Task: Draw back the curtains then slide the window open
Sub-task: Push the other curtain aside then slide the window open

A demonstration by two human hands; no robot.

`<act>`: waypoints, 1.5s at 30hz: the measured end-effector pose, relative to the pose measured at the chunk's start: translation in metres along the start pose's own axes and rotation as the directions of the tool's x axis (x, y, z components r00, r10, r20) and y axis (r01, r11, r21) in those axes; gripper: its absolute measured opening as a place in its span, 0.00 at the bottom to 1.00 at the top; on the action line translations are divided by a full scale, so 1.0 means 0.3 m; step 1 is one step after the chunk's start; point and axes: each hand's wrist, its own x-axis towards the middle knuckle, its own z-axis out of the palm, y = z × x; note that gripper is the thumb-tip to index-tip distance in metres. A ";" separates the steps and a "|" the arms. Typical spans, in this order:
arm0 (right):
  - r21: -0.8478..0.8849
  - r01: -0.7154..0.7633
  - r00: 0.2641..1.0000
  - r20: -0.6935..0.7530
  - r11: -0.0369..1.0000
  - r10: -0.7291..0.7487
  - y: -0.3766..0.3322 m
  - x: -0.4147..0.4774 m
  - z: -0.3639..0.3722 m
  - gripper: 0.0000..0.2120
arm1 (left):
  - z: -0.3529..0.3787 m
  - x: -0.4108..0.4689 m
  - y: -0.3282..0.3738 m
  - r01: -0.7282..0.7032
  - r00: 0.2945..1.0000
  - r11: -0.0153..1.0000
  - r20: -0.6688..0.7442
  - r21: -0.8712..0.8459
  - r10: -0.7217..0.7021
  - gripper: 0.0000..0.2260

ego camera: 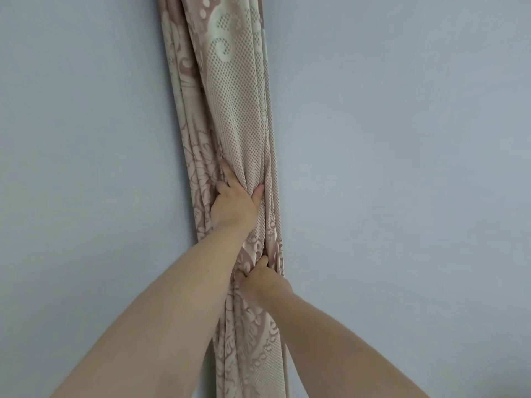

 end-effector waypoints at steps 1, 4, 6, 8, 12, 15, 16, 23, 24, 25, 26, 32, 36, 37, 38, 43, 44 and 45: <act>-0.056 0.016 1.000 0.003 0.998 -0.016 0.009 -0.020 -0.014 0.36 | -0.017 -0.010 0.004 0.007 1.000 1.000 0.014 0.005 -0.007 0.44; -0.167 0.141 0.978 -0.128 0.976 -0.163 0.041 -0.085 -0.054 0.45 | -0.061 -0.035 0.007 0.041 0.998 0.999 0.040 0.018 -0.042 0.46; -0.170 0.238 0.919 -0.278 0.956 -0.279 0.060 -0.136 -0.065 0.46 | -0.089 -0.060 0.004 0.083 0.995 0.996 0.047 0.028 -0.084 0.46; -0.176 0.320 0.835 -0.413 0.931 -0.365 0.069 -0.188 -0.073 0.40 | -0.126 -0.095 0.003 0.112 0.992 0.991 0.048 0.067 -0.116 0.46; -0.226 0.498 0.757 -0.356 0.837 -0.547 0.073 -0.279 -0.100 0.21 | -0.214 -0.162 0.008 0.161 0.982 0.974 0.078 0.158 -0.175 0.48; -0.279 0.616 0.750 -0.077 0.737 -0.657 0.084 -0.329 -0.093 0.21 | -0.282 -0.212 0.011 0.165 0.977 0.952 0.090 0.258 -0.193 0.49; -0.275 0.619 0.767 0.012 0.735 -0.642 0.082 -0.350 -0.089 0.24 | -0.306 -0.235 0.007 0.152 0.978 0.947 0.096 0.282 -0.186 0.49; -0.111 0.608 0.792 0.012 0.786 -0.611 0.002 -0.536 -0.046 0.22 | -0.519 -0.421 -0.063 0.154 0.977 0.922 0.082 0.355 -0.195 0.46; -0.071 0.600 0.799 -0.003 0.797 -0.602 -0.010 -0.566 -0.039 0.22 | -0.550 -0.439 -0.067 0.145 0.978 0.908 0.080 0.393 -0.191 0.46; -0.024 0.599 0.801 -0.004 0.801 -0.599 -0.027 -0.603 -0.026 0.21 | -0.593 -0.465 -0.076 0.138 0.979 0.893 0.079 0.428 -0.189 0.45; 0.010 0.594 0.805 -0.007 0.805 -0.594 -0.043 -0.639 -0.017 0.20 | -0.633 -0.490 -0.085 0.128 0.980 0.878 0.075 0.460 -0.182 0.44; 0.158 0.580 0.814 -0.158 0.799 -0.559 -0.123 -0.865 0.036 0.12 | -0.891 -0.684 -0.122 0.006 0.991 0.769 0.100 0.639 -0.091 0.35; 0.223 0.633 0.768 -0.301 0.742 -0.565 -0.166 -1.090 0.077 0.16 | -1.070 -0.841 -0.155 -0.119 0.984 0.728 0.181 0.675 -0.006 0.29; 0.234 0.645 0.758 -0.321 0.727 -0.568 -0.172 -1.138 0.084 0.16 | -1.102 -0.874 -0.158 -0.148 0.981 0.721 0.191 0.677 0.023 0.29; 0.234 0.653 0.751 -0.327 0.721 -0.574 -0.187 -1.227 0.098 0.16 | -1.160 -0.933 -0.173 -0.166 0.981 0.705 0.191 0.689 0.045 0.28; 0.262 0.675 0.733 -0.354 0.690 -0.582 -0.231 -1.572 0.173 0.12 | -1.363 -1.189 -0.179 -0.265 0.957 0.662 0.275 0.701 0.092 0.24; 0.272 0.670 0.735 -0.366 0.690 -0.570 -0.240 -1.646 0.189 0.11 | -1.412 -1.245 -0.180 -0.291 0.950 0.663 0.291 0.689 0.115 0.22; 0.290 0.663 0.744 -0.359 0.690 -0.564 -0.253 -1.738 0.205 0.10 | -1.475 -1.308 -0.186 -0.322 0.941 0.663 0.307 0.676 0.143 0.21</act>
